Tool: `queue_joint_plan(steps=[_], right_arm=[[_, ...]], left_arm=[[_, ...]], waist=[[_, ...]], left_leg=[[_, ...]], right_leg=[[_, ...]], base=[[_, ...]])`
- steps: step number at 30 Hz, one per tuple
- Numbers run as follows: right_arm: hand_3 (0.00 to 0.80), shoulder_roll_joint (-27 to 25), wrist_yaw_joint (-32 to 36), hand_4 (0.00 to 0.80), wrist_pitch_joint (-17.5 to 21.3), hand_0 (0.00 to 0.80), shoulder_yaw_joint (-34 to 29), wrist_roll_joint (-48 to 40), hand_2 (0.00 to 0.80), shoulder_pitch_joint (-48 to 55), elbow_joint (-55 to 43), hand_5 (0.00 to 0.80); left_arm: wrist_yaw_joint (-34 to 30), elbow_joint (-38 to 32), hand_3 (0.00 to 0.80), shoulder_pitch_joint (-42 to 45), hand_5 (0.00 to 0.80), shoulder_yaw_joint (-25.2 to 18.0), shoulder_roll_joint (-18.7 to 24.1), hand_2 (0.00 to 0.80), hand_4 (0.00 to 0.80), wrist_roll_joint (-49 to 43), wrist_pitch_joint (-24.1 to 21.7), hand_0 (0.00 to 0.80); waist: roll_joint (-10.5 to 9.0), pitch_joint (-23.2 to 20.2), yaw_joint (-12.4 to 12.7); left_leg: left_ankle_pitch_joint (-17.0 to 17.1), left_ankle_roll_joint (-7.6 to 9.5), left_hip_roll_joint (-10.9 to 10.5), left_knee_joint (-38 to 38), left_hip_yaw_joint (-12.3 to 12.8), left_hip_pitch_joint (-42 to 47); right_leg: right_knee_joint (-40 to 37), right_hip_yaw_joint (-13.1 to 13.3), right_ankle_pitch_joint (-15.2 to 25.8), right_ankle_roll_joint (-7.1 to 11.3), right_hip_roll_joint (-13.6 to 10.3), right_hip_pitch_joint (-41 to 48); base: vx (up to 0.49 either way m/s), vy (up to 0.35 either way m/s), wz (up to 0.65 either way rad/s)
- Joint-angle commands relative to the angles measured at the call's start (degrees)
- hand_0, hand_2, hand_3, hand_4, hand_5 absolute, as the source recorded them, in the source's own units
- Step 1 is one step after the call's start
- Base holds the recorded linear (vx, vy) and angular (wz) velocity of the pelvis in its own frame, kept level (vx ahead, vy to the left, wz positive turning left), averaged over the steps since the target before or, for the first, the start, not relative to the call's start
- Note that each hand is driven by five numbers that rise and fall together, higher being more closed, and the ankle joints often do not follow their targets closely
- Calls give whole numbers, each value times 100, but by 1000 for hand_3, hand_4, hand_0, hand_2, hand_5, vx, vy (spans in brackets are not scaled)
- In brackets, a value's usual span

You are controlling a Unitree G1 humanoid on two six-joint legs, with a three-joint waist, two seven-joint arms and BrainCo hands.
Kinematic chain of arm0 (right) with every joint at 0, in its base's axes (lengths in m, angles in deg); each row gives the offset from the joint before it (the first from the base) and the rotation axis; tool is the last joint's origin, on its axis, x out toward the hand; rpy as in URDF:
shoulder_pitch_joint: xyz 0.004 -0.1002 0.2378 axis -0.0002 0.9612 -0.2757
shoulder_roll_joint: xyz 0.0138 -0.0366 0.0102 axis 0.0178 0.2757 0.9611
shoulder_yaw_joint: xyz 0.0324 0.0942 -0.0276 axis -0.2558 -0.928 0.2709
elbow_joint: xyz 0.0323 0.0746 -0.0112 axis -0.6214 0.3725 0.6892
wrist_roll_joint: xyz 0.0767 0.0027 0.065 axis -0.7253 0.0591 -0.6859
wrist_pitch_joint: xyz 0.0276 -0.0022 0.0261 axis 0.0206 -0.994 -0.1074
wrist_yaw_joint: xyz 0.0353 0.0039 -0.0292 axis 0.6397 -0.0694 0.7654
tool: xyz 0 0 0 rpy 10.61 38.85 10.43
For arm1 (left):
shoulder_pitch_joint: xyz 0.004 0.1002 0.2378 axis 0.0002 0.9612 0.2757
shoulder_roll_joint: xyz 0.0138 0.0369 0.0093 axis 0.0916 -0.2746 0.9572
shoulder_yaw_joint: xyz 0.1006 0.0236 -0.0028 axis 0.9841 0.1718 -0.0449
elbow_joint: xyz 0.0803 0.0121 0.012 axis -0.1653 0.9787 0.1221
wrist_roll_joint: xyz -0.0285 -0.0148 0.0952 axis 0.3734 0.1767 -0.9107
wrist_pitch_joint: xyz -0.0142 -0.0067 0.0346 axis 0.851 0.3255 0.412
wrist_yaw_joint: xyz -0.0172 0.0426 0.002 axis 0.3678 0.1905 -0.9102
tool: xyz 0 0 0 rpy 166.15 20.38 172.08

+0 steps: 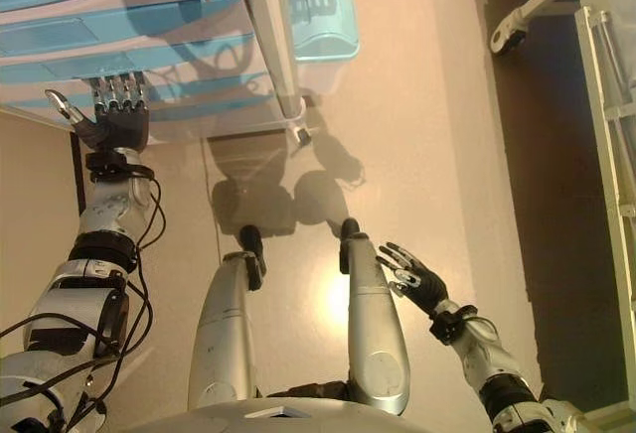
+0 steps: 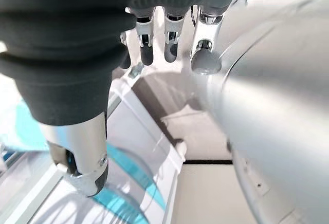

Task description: Open the drawer and pick up the medicine

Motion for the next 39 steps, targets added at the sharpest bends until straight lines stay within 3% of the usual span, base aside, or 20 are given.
queue_joint_plan(steps=[1, 6, 7, 8, 13, 17, 18, 19, 28, 39], right_arm=[[0, 52, 283, 0, -11, 0, 607, 76, 0, 743, -31, 0], [0, 78, 301, 0, 85, 0, 657, 57, 0, 780, 0, 0], [0, 93, 309, 0, 105, 0, 670, 59, 0, 777, 10, 0], [0, 112, 298, 0, 110, 0, 687, 65, 0, 767, 3, 0], [0, 208, 271, 0, 105, 0, 718, 12, 0, 726, 20, 0], [0, 328, 229, 0, 82, 0, 698, 77, 0, 686, -19, 0], [0, 339, 216, 0, 78, 0, 706, 81, 0, 685, -21, 0], [0, 383, 175, 0, 61, 0, 717, 87, 0, 666, -61, 0], [0, 534, 1, 0, -37, 0, 806, 105, 0, 590, -291, 0], [0, 557, -115, 0, -116, 0, 920, 204, 0, 726, -660, 0]], left_arm=[[-121, -472, 0, -476, 0, -57, 555, 0, 0, 42, -298, 0], [-393, -628, 0, -765, 0, -157, 715, 0, 0, 42, -436, 0], [-490, -690, 474, -799, 474, -151, 727, 474, 474, 42, -467, 474], [-630, -792, 800, -826, 800, -135, 721, 800, 800, 42, -532, 800], [-1136, -1087, 800, -768, 800, -57, 618, 800, 800, 42, -553, 800], [-1421, -1151, 800, -420, 800, -98, 385, 800, 800, 42, -221, 800], [-1433, -1149, 800, -379, 800, -90, 365, 800, 800, 42, -208, 800], [-1508, -1148, 800, -187, 800, -45, 236, 800, 800, 42, -133, 800], [-1984, -562, 800, 794, 800, 186, -341, 800, 800, -22, 475, 800], [-2476, 131, 800, 2042, 800, 219, -979, 800, 800, 42, 896, 800]], waist=[[25, -253, 1], [-29, -210, 6], [-36, -198, 9], [-53, -188, 21], [-106, -162, 90], [-164, -107, 167], [-151, -132, 177], [-183, -88, 214], [-314, 17, 458], [-486, 51, 723]], left_leg=[[-602, 569, -175, 249, 343, 107], [-629, 594, -210, 202, 320, 132], [-635, 595, -211, 194, 316, 137], [-644, 599, -209, 186, 313, 141], [-617, 591, -212, 58, 309, 224], [-372, 596, -215, -164, 348, 287], [-509, 565, -223, -176, 294, 364], [-296, 580, -208, -297, 333, 362], [-15, 481, -160, -710, 145, 649], [215, 417, -120, -978, -58, 849]], right_leg=[[-528, -17, 548, -245, 177, -18], [-705, -4, 610, -250, 214, 41], [-745, 4, 629, -250, 225, 56], [-779, 3, 646, -248, 233, 72], [-920, -33, 693, -239, 258, 195], [-1123, -125, 879, -265, 241, 320], [-1098, -100, 748, -225, 261, 385], [-1185, -175, 898, -253, 240, 405], [-1372, -437, 854, -253, 245, 834], [-1431, -757, 735, -303, 314, 1175]], base=[[33, 7, 2], [7, 2, 0], [0, 0, 0], [-3, -41, 2], [-7, -48, 2], [-74, -65, 6], [-32, -70, 16], [-37, -67, 17], [-44, -91, 14], [-16, -71, 11]])
